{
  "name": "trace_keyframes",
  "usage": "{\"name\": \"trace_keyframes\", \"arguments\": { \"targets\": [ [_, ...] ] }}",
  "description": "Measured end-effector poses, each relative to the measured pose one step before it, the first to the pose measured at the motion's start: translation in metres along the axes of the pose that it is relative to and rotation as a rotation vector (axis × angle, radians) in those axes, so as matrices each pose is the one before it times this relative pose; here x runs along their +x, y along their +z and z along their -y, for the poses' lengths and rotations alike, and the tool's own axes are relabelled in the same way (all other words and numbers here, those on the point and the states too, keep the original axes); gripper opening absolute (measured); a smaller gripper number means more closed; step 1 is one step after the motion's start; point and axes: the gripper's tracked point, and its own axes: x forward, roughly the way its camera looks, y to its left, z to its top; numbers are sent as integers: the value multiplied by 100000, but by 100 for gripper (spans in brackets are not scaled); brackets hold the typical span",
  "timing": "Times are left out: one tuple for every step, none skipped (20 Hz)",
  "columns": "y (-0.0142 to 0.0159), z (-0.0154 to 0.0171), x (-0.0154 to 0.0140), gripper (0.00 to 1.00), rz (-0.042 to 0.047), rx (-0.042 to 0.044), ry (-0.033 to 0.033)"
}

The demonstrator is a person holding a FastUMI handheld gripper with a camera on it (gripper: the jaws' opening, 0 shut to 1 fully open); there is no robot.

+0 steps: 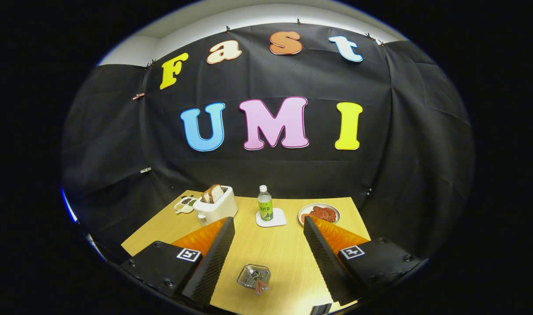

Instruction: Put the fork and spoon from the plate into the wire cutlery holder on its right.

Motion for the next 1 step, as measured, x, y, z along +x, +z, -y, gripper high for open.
{"name": "trace_keyframes", "arguments": {
  "targets": [
    [-42,5,4,99,-73,-35,-78]
  ]
}}
